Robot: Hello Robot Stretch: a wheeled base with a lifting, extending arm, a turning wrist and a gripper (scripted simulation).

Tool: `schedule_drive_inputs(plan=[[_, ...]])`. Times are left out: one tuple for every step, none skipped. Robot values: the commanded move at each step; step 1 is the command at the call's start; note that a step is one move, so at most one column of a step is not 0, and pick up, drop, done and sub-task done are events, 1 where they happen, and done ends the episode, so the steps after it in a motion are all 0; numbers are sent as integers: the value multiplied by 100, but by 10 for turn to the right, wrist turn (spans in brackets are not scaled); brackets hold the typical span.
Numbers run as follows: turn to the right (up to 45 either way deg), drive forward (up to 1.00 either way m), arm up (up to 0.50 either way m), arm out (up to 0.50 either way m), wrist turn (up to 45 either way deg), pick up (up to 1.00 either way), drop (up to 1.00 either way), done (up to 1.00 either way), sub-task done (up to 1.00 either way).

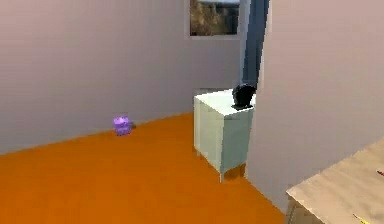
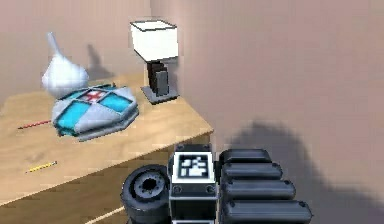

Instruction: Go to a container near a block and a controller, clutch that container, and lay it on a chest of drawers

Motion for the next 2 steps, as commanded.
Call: schedule_drive_inputs(plan=[[-450, 0, 0, 0, 0, 0, 0, 0, 0], [-450, 0, 0, 0, 0, 0, 0, 0, 0]])
